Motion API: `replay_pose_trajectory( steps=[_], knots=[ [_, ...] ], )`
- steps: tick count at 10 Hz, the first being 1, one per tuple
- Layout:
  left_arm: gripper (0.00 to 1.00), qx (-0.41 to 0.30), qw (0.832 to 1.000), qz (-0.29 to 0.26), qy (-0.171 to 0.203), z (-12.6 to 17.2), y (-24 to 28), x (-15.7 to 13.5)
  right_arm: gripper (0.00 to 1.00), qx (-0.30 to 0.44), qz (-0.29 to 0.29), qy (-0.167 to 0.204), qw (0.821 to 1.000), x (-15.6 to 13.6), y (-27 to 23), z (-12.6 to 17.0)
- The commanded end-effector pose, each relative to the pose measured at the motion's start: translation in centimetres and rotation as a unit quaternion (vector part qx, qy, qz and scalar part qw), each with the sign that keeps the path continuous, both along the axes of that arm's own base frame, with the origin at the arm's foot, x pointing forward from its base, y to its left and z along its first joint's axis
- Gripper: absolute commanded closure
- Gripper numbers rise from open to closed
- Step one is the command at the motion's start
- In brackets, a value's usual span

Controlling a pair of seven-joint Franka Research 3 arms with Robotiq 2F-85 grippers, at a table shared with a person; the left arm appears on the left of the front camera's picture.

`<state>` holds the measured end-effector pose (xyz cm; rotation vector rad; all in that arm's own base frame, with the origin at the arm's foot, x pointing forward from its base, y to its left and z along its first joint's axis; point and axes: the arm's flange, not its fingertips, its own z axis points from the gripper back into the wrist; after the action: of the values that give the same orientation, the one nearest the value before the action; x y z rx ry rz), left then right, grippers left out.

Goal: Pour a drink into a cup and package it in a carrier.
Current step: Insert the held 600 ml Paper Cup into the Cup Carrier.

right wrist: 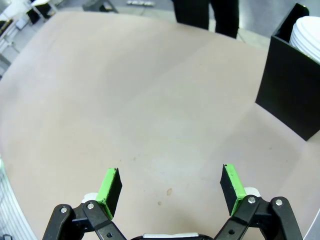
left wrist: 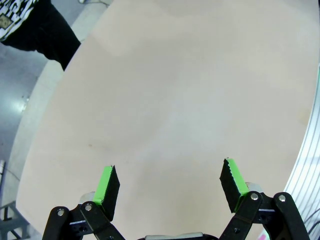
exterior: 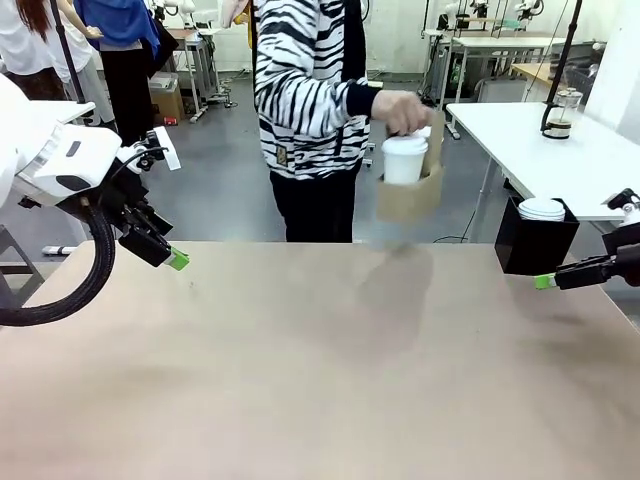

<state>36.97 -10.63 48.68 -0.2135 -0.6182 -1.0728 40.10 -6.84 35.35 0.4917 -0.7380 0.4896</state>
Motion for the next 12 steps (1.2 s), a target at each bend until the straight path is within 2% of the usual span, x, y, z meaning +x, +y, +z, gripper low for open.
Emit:
replay_pose_trajectory(
  steps=[1, 12],
  knots=[
    [0.00, -0.008, 1.000, 0.004, 0.005, 0.04, -0.04, 0.00, 0.00, 0.002, 0.005, 0.001, 1.000, -0.24, -0.25, -0.04],
    [0.00, -0.008, 1.000, 0.004, 0.005, 0.04, -0.04, 0.00, 0.00, 0.002, 0.005, 0.001, 1.000, -0.24, -0.25, -0.04]
  ],
)
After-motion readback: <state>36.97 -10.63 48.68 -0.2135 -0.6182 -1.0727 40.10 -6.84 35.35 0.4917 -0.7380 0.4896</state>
